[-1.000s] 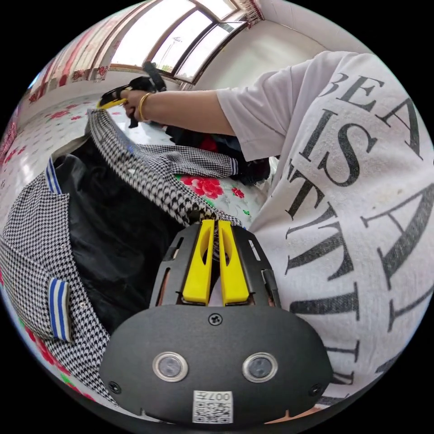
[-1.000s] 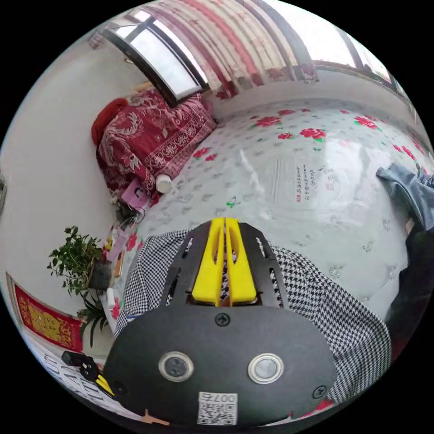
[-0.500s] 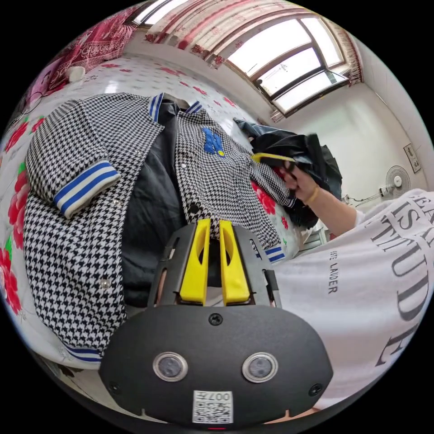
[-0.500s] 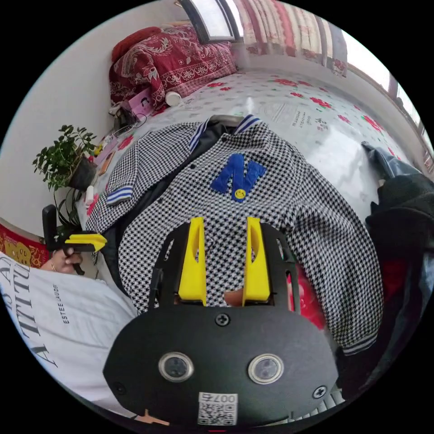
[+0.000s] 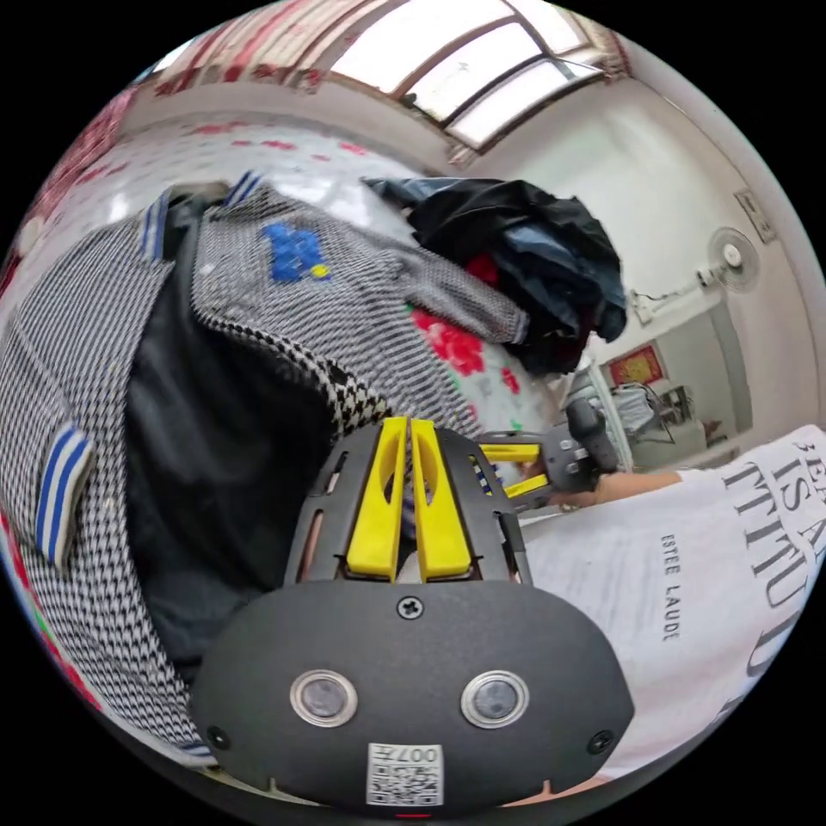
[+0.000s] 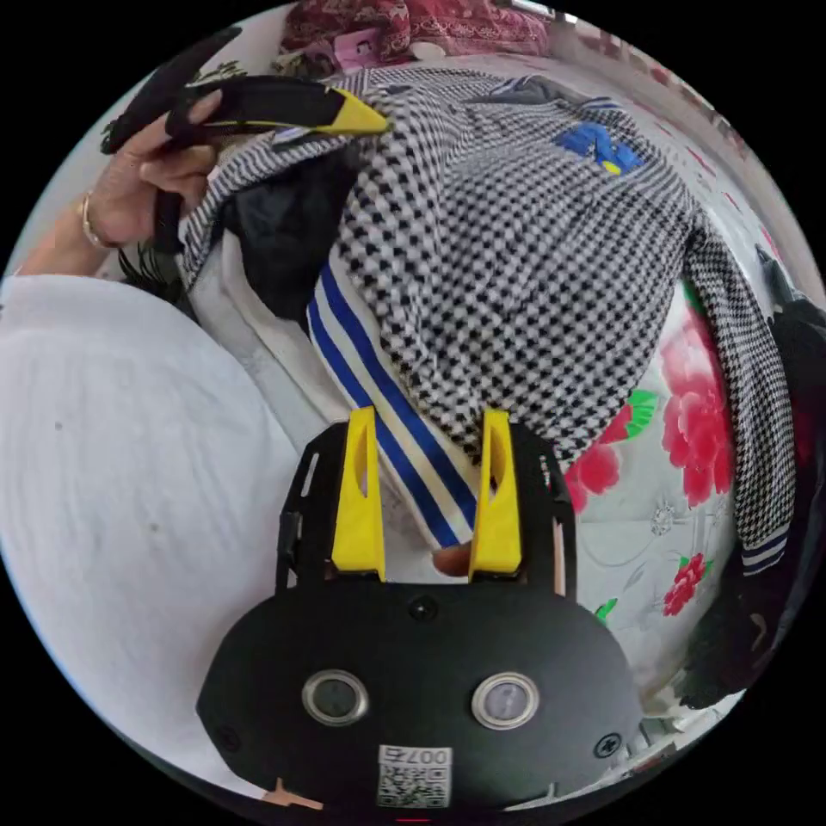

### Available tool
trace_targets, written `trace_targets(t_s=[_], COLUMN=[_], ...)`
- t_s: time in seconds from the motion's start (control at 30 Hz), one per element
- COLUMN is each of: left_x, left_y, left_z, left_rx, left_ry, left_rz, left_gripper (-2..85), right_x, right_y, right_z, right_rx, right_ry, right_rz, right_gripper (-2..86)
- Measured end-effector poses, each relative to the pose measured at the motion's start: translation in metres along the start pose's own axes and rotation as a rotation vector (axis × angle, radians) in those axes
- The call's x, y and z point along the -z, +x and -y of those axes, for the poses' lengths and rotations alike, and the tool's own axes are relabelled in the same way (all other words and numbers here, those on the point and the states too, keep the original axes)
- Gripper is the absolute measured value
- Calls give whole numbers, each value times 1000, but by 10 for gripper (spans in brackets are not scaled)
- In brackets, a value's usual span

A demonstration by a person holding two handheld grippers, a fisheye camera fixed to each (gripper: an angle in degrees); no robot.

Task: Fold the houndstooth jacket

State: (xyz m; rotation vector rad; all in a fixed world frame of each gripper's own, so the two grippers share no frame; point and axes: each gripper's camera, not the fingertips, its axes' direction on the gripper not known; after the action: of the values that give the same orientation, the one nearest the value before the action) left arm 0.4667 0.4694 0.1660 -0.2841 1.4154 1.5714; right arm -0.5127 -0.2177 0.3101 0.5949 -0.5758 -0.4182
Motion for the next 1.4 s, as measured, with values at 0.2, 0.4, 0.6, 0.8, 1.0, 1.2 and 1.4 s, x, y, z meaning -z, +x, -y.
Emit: trace_targets(t_s=[0.2, 0.4, 0.6, 0.8, 1.0, 1.2, 1.4], left_x=[-1, 18, -28, -27, 23, 37, 61], left_y=[40, -5, -6, 1, 19, -1, 21], left_z=[2, -28, 16, 50, 31, -33, -97], left_rx=[-41, 209, 22, 92, 206, 419, 529], left_ry=[30, 37, -49, -146, -208, -200, -10], left_rz=[77, 250, 210, 78, 167, 384, 501], left_gripper=[23, 79, 103, 55, 46, 66, 78], right_x=[5, 14, 18, 24, 32, 78, 76], right_y=[34, 39, 40, 49, 51, 67, 115], right_z=[-13, -42, -41, -45, -47, -76, -105], right_rx=[-148, -217, -205, -212, -205, -281, -489], right_ry=[11, 117, 82, 69, 74, 186, 144], right_rz=[135, 167, 155, 172, 165, 138, 202], right_gripper=[122, 122, 122, 120, 117, 110, 97])
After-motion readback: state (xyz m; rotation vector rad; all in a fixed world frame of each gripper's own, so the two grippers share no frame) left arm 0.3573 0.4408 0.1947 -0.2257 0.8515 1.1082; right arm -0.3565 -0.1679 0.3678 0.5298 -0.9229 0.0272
